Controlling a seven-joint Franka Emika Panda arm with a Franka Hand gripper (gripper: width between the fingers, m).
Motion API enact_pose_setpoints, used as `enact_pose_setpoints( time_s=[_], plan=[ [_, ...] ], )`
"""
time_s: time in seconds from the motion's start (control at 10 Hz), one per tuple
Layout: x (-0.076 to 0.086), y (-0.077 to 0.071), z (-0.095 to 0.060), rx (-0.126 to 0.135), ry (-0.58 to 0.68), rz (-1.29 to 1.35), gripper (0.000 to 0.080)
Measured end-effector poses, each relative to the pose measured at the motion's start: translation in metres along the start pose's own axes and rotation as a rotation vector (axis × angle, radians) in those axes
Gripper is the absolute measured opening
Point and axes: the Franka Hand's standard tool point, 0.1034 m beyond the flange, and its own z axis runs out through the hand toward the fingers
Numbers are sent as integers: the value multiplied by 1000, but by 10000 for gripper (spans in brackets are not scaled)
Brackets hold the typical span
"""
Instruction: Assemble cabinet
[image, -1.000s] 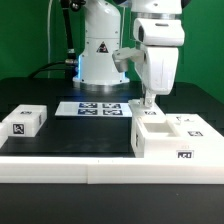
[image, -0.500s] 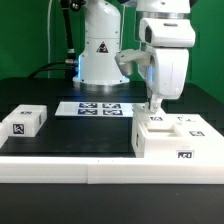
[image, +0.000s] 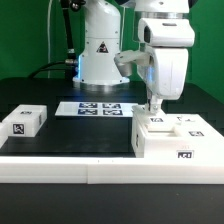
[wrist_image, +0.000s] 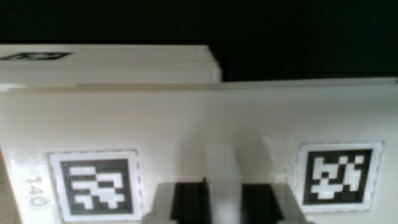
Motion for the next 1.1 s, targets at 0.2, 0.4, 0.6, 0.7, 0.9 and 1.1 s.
enact_pose_setpoints(
  time_s=[0.2,0.4,0.6,0.7,0.9,1.1],
  plan=[
    [0,18,0,-8,4,8,69],
    [0,30,0,-8,5,16,69],
    [0,44,0,-9,6,21,69],
    [0,49,-1,-10,5,23,69],
    [-1,49,-1,-10,5,26,69],
    [-1,49,0,-9,5,26,69]
  ],
)
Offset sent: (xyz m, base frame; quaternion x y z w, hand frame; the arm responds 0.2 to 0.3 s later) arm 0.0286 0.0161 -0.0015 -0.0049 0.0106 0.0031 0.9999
